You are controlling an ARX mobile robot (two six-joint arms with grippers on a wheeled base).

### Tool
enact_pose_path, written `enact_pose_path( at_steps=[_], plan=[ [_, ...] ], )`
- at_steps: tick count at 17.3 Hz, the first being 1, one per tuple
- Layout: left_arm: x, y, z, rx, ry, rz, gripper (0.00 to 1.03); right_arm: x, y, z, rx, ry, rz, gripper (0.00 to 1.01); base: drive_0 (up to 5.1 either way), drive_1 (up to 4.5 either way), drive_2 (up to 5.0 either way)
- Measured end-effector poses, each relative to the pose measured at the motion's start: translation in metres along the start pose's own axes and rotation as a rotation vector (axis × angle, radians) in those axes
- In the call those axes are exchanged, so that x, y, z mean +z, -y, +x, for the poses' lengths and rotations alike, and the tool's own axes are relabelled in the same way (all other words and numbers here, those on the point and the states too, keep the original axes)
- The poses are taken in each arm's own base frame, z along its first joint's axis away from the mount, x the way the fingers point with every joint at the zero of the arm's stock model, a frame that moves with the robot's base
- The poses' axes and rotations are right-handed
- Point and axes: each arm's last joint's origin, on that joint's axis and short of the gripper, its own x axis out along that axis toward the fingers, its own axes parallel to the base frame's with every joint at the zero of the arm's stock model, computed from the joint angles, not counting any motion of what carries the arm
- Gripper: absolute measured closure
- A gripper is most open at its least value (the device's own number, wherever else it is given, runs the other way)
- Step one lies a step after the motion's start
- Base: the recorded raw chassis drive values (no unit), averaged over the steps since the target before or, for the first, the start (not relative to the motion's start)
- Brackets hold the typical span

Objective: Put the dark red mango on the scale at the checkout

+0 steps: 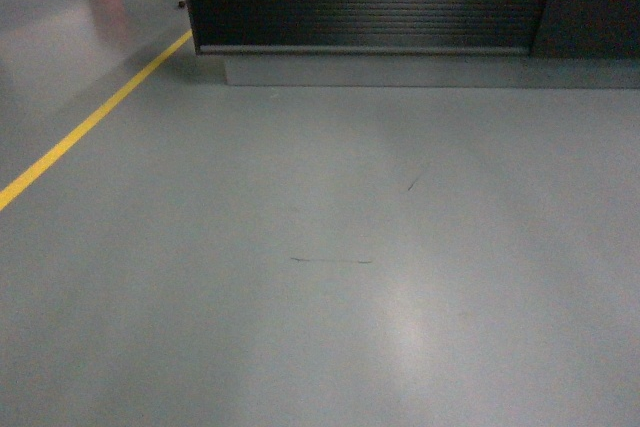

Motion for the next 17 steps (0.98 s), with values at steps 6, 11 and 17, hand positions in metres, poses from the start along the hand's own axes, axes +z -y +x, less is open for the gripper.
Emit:
enact_pose_path(
  at_steps=[6,11,17],
  plan=[
    [0.0002,0.0,0.0,0.0,0.002,0.0,0.05,-0.0001,0.0,0.0,0.0,-0.002,0.0,0.03,0.0,4.26,-4.2],
    [0.0001,0.0,0.0,-0.001,0.001,0.0,0.05,-0.0003,0.0,0.0,0.0,-0.003,0.0,0.03,-0.1,4.2,-4.3],
    [0.0,0.0,0.0,0.001,0.0,0.0,0.05,0.0002,0.0,0.0,0.0,0.002,0.0,0.03,-0.1,4.17,-4.3]
  ],
)
